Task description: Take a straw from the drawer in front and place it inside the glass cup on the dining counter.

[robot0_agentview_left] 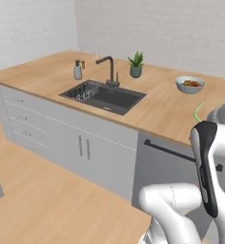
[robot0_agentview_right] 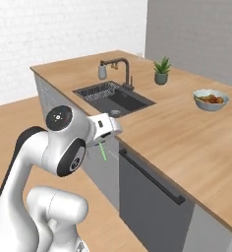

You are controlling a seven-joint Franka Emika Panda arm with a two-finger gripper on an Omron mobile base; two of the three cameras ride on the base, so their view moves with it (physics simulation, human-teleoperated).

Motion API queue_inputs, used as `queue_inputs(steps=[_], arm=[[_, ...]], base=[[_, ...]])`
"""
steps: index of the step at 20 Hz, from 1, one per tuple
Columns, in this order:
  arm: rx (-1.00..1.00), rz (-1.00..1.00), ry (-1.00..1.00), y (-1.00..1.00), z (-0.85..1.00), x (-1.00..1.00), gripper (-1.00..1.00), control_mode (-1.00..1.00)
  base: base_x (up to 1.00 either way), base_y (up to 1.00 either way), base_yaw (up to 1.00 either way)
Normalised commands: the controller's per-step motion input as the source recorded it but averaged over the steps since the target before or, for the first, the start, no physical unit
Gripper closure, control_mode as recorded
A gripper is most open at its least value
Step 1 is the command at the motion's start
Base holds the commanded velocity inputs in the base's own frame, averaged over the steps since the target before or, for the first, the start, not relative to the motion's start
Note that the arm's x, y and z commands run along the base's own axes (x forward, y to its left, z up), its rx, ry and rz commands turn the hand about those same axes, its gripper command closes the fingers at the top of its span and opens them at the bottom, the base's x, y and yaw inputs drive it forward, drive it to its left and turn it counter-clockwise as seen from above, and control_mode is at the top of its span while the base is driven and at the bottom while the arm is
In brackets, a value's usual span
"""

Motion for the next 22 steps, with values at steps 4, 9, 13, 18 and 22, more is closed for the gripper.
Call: queue_inputs(steps=[4, 9, 13, 18, 22], arm=[[0.0, 0.0, 0.0, 0.0, 0.0, 0.0, 1.0, 1.0], [0.0, 0.0, 0.0, 0.0, 0.0, 0.0, 1.0, 1.0], [0.0, 0.0, 0.0, 0.0, 0.0, 0.0, 1.0, 1.0], [0.0, 0.0, 0.0, 0.0, 0.0, 0.0, 1.0, 1.0], [0.0, 0.0, 0.0, 0.0, 0.0, 0.0, 1.0, 1.0]], base=[[-0.4, -0.71, -0.11], [-0.35, -0.76, -0.07], [-0.18, -0.81, -0.06], [0.01, -0.9, -0.01], [0.06, -0.93, 0.0]])
